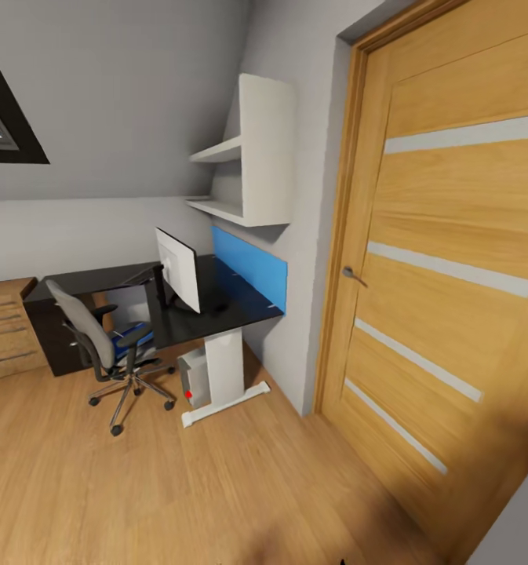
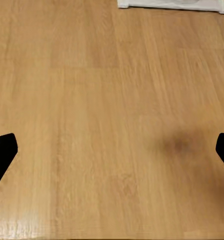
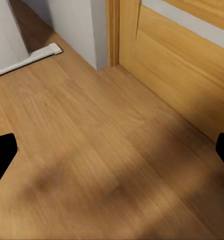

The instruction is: In the bedroom, organize the workspace by keeping the computer under the desk, ensuring the monitor is on the desk, placing the keyboard on the desk next to the monitor, placing the mouse on the desk next to the keyboard, moving the folder from the swivel chair onto the desk next to the mouse, stacking the notebook on top of the folder with the pen on top of the notebook, and positioning the swivel chair next to the desk.

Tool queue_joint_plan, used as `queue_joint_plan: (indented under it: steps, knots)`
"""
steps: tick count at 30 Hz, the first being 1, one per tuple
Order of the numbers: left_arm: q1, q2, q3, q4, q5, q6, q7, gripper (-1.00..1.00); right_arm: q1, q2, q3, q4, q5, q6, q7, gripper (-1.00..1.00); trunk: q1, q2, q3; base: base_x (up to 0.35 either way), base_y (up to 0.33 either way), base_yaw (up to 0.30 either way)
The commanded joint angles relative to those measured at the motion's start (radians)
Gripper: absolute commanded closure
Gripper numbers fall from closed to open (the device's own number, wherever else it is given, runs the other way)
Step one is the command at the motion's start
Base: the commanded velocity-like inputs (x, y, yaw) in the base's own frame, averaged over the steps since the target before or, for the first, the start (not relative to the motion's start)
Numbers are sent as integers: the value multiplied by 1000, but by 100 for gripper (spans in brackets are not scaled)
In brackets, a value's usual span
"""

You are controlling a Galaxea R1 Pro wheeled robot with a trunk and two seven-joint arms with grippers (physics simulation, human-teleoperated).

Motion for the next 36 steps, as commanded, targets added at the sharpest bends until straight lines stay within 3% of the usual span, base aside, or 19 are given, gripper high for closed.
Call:
queue_joint_plan:
  steps: [1, 7, 12, 17, 20, 24, 36]
  knots:
    - [-1, 1, -1, 2, 7, -23, 0, -100, -1, 1, 0, 1, -2, -3, -2, -100, 0, -1, -1, 0, 0, 288]
    - [-1, 18, 0, 59, 6, -102, -1, -100, -1, 7, -2, 3, -3, -3, -8, -100, 0, -1, -1, 0, 0, 288]
    - [-1, 38, -3, 149, 2, -122, -5, -100, -1, 9, -2, 4, -2, -5, -9, -100, 0, -1, -1, 0, 0, 288]
    - [-1, 51, -6, 184, -18, -127, -6, -100, -1, 7, -3, 4, -2, -5, -10, -100, 0, -1, -1, 0, 0, 288]
    - [-1, 53, -7, 204, -25, -131, -5, -100, -1, 8, -2, 5, 0, -5, -10, -100, 0, -1, -1, 0, 0, 288]
    - [-1, 52, -8, 222, -28, -185, -3, -100, -1, 8, 3, 5, 4, -4, -9, -100, 0, -1, -1, -29, 166, 288]
    - [-1, 48, -11, 224, -28, -194, -4, -100, -1, 8, 5, 5, 6, -2, -10, -100, 0, -1, -7, 11, 276, 278]
